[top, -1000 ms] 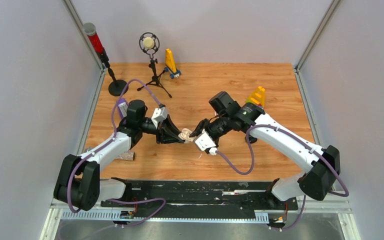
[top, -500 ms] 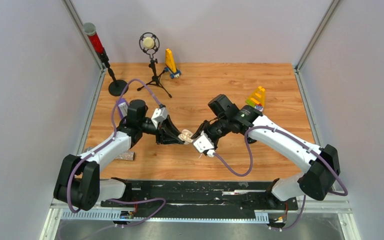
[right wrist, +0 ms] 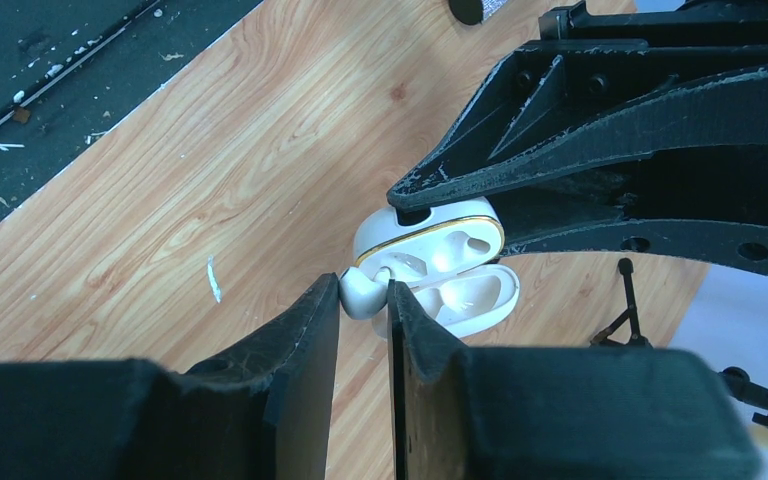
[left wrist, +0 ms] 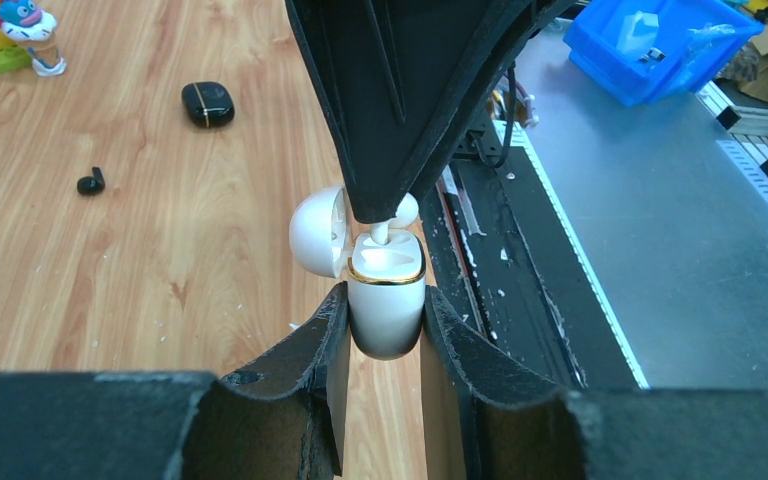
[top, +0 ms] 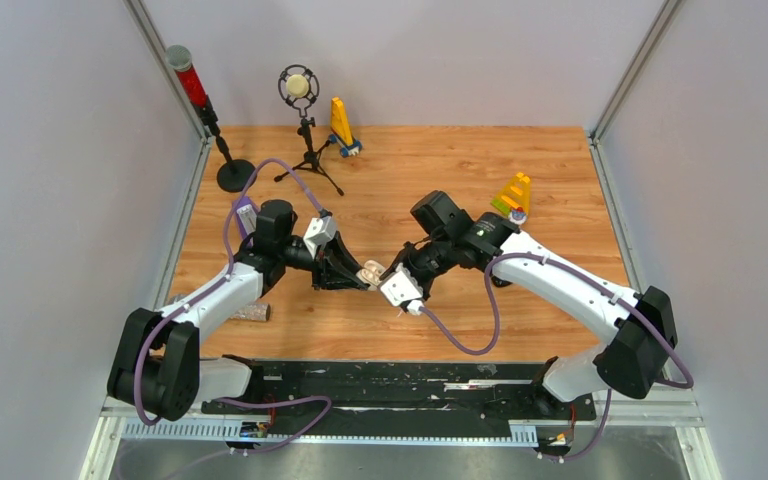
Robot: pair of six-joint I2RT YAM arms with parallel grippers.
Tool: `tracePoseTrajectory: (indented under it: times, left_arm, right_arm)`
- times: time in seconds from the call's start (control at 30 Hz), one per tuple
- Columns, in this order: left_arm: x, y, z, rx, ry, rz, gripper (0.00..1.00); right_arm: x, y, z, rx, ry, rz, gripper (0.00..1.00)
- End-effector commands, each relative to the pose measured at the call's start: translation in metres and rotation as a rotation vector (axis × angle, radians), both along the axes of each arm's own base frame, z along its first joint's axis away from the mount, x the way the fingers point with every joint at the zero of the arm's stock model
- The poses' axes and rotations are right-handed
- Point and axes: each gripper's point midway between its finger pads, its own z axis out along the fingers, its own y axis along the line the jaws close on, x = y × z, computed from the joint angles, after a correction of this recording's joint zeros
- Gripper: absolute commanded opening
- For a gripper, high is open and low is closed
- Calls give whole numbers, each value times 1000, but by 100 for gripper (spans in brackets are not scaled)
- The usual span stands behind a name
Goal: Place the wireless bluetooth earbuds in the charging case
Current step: Place the earbud in the charging case.
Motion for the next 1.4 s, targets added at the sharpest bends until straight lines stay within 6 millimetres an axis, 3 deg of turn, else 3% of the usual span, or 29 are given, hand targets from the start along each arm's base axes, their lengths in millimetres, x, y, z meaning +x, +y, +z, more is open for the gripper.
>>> tracePoseTrajectory:
  times: [0.0,0.37,0.87,1.37]
  left_arm:
    - [3,-3,17,-35,-79,-31,32]
    - [2,-3,16,-35,-81,-34,33]
    - [0,-4,15,-33,-83,-45,33]
    - [-1,-4,15,-32,-82,-50,33]
  right_arm:
    - [3,8,17,35,-3,-19,18]
    - [1,11,29,61,68,-77,17]
    - [2,25,62,167,238,-238,19]
    - [-3,39,85,253,307,-344,47]
